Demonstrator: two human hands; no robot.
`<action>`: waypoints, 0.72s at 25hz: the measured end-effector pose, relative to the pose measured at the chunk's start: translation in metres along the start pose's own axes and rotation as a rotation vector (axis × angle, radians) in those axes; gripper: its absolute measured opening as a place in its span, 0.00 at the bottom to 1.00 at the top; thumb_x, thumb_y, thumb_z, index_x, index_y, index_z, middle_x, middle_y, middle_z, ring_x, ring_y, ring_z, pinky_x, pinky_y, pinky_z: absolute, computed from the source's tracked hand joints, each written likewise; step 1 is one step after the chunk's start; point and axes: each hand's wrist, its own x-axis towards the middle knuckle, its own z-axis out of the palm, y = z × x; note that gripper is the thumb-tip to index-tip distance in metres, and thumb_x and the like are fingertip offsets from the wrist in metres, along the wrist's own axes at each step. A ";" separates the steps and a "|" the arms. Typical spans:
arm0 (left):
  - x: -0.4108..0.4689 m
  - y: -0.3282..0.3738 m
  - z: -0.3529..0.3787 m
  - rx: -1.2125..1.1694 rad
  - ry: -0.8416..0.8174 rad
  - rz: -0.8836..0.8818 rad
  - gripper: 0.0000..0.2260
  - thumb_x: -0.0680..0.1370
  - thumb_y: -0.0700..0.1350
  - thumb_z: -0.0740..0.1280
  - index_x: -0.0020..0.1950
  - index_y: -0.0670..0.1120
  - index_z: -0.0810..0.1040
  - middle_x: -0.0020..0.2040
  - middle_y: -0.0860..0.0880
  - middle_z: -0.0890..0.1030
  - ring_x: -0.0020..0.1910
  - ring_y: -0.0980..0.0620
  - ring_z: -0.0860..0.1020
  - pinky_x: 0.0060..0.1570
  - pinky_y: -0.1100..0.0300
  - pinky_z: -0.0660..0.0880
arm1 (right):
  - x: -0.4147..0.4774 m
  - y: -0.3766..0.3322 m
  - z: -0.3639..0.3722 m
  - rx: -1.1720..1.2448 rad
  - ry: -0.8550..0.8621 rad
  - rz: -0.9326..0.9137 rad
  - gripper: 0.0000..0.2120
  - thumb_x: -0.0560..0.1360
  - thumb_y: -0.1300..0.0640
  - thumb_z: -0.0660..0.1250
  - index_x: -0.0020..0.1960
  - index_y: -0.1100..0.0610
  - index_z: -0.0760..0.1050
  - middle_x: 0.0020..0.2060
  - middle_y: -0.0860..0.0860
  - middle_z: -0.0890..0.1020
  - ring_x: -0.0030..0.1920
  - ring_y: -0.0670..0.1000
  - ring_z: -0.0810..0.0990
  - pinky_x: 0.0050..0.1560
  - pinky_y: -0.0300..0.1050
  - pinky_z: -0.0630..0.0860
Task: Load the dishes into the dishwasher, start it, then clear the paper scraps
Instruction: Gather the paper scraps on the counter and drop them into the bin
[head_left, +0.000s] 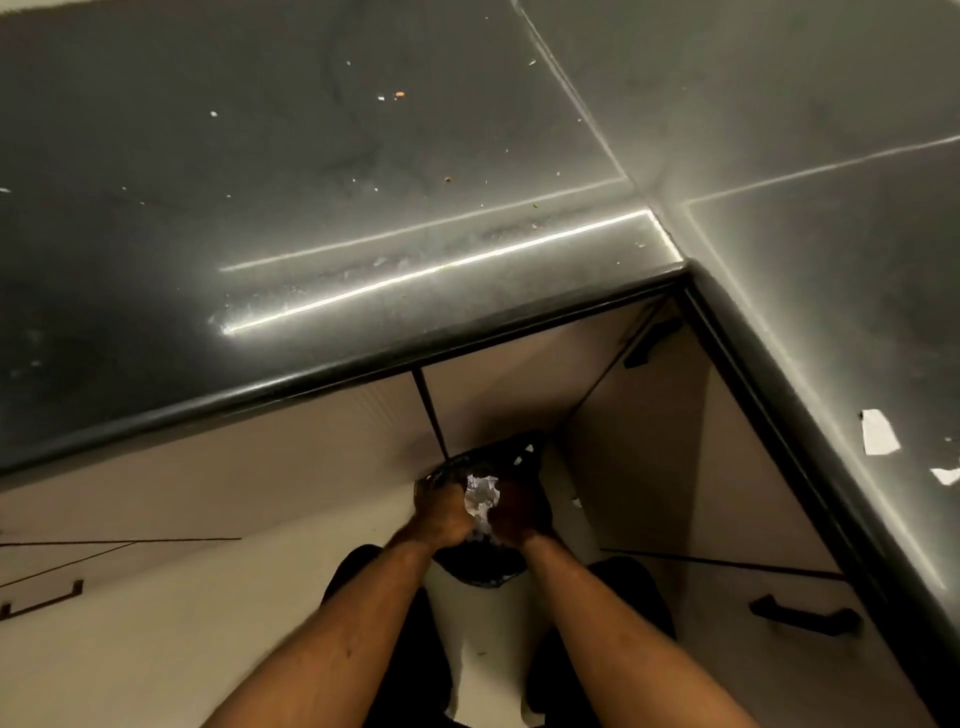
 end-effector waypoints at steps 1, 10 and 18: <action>0.000 0.000 -0.001 0.023 -0.021 0.017 0.28 0.72 0.48 0.72 0.72 0.47 0.76 0.69 0.45 0.78 0.71 0.44 0.74 0.72 0.55 0.69 | 0.001 0.001 0.001 -0.034 -0.005 -0.008 0.24 0.83 0.51 0.65 0.77 0.58 0.70 0.75 0.57 0.73 0.75 0.58 0.71 0.74 0.46 0.66; -0.102 0.074 -0.089 0.126 -0.115 0.077 0.19 0.80 0.48 0.69 0.71 0.50 0.78 0.68 0.50 0.80 0.65 0.49 0.78 0.60 0.66 0.71 | -0.103 -0.039 -0.086 0.081 0.037 -0.052 0.17 0.79 0.53 0.68 0.65 0.58 0.79 0.61 0.57 0.82 0.60 0.60 0.82 0.58 0.45 0.79; -0.178 0.180 -0.125 0.162 -0.049 0.128 0.18 0.77 0.43 0.64 0.66 0.48 0.80 0.61 0.45 0.84 0.61 0.44 0.80 0.60 0.53 0.77 | -0.210 -0.052 -0.191 0.240 0.246 -0.304 0.14 0.82 0.54 0.67 0.66 0.53 0.80 0.60 0.49 0.84 0.59 0.48 0.83 0.63 0.47 0.80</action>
